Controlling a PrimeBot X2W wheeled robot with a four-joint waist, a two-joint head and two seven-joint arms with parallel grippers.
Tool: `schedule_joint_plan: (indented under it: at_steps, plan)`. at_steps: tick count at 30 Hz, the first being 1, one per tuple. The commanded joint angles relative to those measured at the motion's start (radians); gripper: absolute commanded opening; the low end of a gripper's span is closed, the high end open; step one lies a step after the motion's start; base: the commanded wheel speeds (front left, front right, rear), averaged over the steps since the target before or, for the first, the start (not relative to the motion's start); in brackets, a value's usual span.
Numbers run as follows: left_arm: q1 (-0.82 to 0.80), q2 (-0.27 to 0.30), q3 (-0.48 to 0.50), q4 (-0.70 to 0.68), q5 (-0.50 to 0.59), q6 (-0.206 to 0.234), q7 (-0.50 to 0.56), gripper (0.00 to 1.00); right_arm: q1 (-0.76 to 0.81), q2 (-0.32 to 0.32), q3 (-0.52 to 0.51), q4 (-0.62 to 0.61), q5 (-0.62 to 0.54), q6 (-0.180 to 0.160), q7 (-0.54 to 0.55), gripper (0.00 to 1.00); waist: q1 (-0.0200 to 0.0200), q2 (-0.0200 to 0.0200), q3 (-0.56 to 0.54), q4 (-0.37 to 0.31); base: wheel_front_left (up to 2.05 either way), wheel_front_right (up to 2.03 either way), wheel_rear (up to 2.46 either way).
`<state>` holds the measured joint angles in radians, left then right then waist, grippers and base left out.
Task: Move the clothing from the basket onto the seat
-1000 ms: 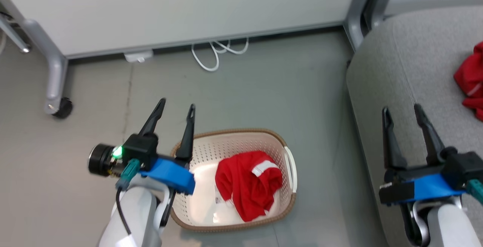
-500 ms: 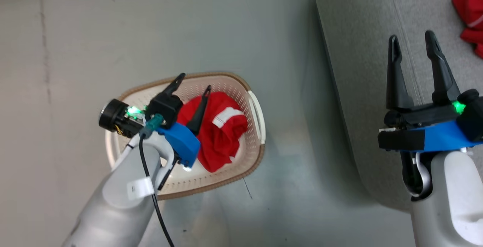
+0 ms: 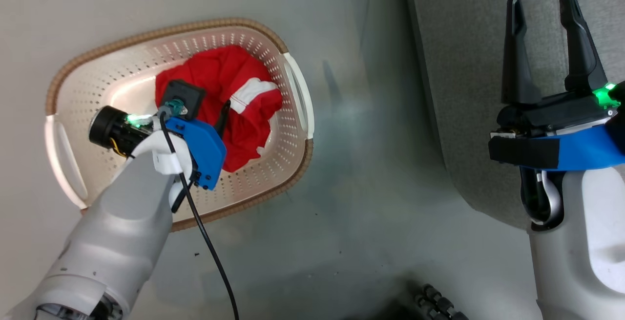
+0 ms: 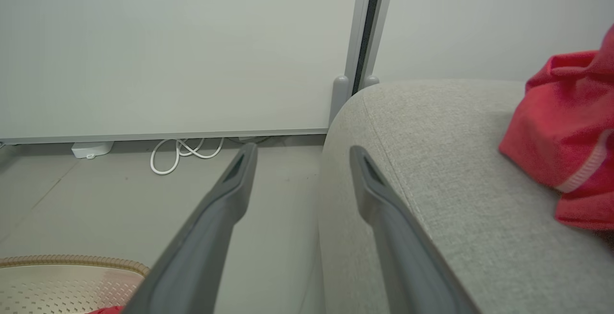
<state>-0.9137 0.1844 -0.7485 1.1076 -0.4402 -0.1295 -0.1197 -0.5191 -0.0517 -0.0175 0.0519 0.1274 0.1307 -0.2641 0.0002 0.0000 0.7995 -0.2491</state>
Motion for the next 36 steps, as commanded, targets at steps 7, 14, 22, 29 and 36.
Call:
schedule_joint_plan:
  at_steps: [7,14,22,29,36]
  plan:
    - [-0.070,0.012,-0.040,0.062,-0.095,-0.001,0.108,1.00,-0.046,0.002,0.012,-0.022,0.009,0.000,-0.001,1.00,-0.0002,0.0000,0.102,-0.017,0.00,0.00,0.00]
    - [-0.113,0.019,-0.035,0.116,-0.162,-0.001,0.182,1.00,-0.059,0.002,0.026,-0.051,0.013,0.000,-0.001,1.00,-0.0002,0.0000,0.161,-0.026,0.00,0.00,0.00]
    - [-0.160,0.020,-0.035,0.137,-0.204,-0.001,0.202,1.00,-0.071,0.002,0.037,-0.088,0.023,0.000,-0.001,1.00,-0.0002,0.0000,0.231,-0.038,0.00,0.00,0.00]
    - [-0.198,0.017,-0.054,0.149,-0.208,-0.001,0.185,1.00,-0.077,0.002,0.042,-0.104,0.027,0.000,-0.001,1.00,-0.0002,0.0000,0.271,-0.042,0.00,0.00,0.00]
    - [-0.196,0.004,-0.096,0.151,-0.195,-0.001,0.170,0.00,-0.080,0.002,0.039,-0.097,0.031,0.000,-0.001,1.00,-0.0002,0.0000,0.272,-0.041,0.00,0.00,0.00]
